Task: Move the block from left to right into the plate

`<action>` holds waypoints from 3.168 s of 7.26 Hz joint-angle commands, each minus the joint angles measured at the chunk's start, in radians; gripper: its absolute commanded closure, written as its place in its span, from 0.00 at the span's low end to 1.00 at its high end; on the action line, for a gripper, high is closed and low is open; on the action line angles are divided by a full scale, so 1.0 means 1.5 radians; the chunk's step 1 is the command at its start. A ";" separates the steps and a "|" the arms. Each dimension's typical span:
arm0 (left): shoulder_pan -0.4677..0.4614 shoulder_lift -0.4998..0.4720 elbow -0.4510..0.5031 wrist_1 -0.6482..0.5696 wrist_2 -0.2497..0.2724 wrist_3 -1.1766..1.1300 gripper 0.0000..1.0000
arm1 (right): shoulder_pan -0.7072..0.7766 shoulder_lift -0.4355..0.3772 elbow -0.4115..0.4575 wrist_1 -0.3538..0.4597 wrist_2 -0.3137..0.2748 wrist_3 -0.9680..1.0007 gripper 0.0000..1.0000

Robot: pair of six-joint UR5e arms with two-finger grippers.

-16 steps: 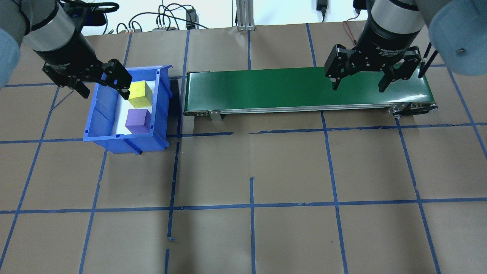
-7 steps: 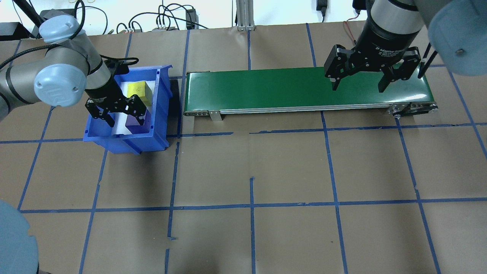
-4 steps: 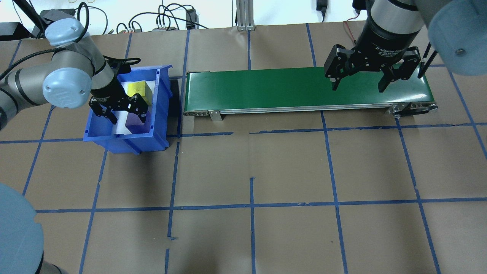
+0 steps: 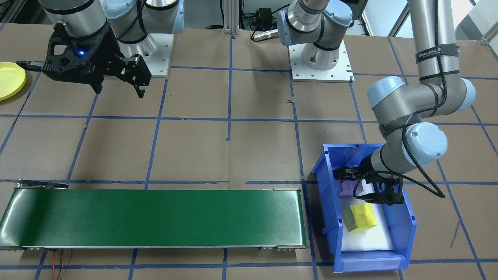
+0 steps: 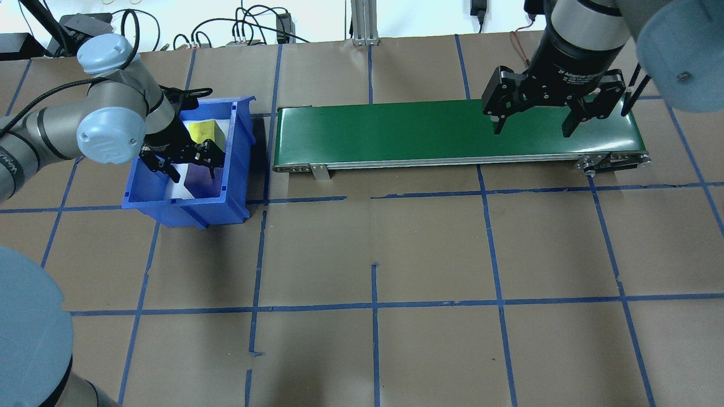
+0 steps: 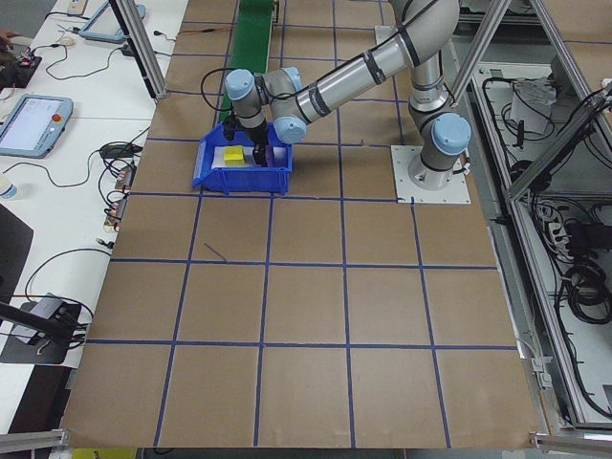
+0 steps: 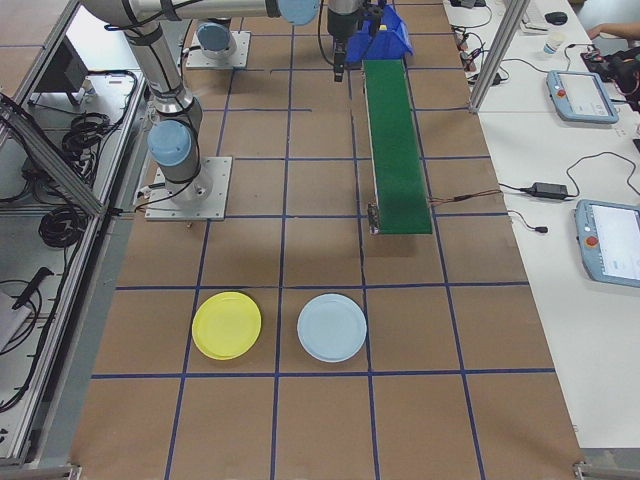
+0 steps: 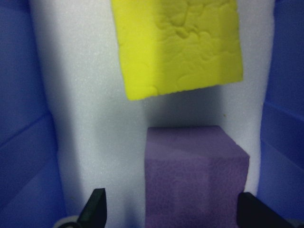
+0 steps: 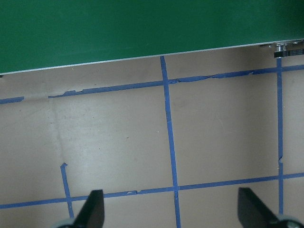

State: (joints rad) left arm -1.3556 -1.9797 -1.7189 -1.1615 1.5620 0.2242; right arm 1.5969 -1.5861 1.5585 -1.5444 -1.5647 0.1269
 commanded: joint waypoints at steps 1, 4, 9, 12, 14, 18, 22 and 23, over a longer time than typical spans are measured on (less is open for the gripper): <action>0.000 -0.003 0.001 0.001 -0.016 -0.001 0.31 | -0.001 0.000 0.000 0.001 0.000 -0.001 0.00; 0.000 0.005 0.011 0.000 -0.016 -0.003 0.05 | -0.001 0.000 0.000 0.001 0.000 0.000 0.00; 0.000 0.031 0.005 -0.010 -0.017 -0.011 0.00 | -0.001 0.000 0.001 0.001 0.000 0.000 0.00; 0.001 0.008 -0.002 -0.007 -0.019 -0.007 0.00 | -0.001 0.000 0.001 0.001 0.000 -0.001 0.00; 0.001 0.000 -0.003 -0.001 -0.016 -0.003 0.55 | -0.001 0.000 0.001 0.001 0.000 -0.001 0.00; -0.009 0.166 0.032 -0.006 -0.018 -0.008 0.69 | -0.001 0.000 0.001 0.001 0.000 0.000 0.00; -0.093 0.202 0.039 0.003 -0.134 -0.012 0.69 | -0.001 0.000 0.001 0.001 0.000 -0.001 0.00; -0.114 0.158 0.028 0.040 -0.133 -0.023 0.69 | -0.001 0.000 0.001 0.001 0.000 0.000 0.00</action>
State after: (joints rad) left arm -1.4809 -1.6818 -1.6533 -1.1486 1.3682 0.2037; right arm 1.5953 -1.5861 1.5600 -1.5432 -1.5647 0.1267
